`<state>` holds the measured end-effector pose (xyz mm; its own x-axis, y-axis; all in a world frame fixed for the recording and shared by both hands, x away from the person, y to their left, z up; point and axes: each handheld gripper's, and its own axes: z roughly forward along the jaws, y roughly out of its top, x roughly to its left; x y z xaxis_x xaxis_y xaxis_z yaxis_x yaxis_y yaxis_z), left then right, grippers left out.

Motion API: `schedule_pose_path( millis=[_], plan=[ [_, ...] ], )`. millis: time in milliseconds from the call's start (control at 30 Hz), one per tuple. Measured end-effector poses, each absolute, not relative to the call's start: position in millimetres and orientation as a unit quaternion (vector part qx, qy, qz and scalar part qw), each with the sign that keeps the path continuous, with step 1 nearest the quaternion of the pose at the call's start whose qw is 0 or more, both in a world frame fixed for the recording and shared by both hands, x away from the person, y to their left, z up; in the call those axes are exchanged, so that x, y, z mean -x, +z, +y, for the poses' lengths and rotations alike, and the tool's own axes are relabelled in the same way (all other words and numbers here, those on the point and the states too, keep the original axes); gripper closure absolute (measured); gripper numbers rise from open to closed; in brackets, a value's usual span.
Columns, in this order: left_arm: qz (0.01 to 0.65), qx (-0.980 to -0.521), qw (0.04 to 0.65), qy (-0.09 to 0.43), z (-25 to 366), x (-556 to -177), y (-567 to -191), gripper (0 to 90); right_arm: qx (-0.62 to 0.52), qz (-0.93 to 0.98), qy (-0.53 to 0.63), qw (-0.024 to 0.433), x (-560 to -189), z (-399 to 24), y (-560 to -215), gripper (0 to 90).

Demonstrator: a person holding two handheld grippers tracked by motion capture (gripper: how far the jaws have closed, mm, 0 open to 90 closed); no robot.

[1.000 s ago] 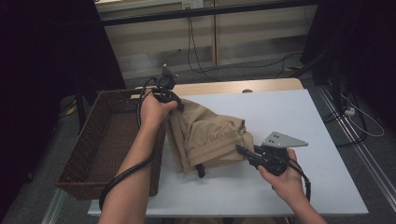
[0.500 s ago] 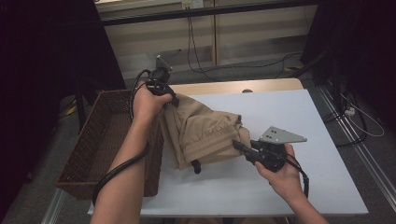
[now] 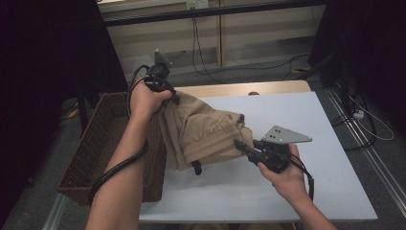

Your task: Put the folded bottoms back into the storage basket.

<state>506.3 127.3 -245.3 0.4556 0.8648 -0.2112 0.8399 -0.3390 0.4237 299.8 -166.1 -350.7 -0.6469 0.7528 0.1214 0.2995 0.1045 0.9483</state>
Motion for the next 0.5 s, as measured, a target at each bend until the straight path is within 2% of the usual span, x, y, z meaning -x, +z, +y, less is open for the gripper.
schedule_pose_path(
  millis=[500],
  plan=[
    [0.529,-0.813,0.242,0.033,141,-504,-229,86.1,-0.35,0.709,0.576,0.209,-301,-153,-340,80.3]
  ],
)
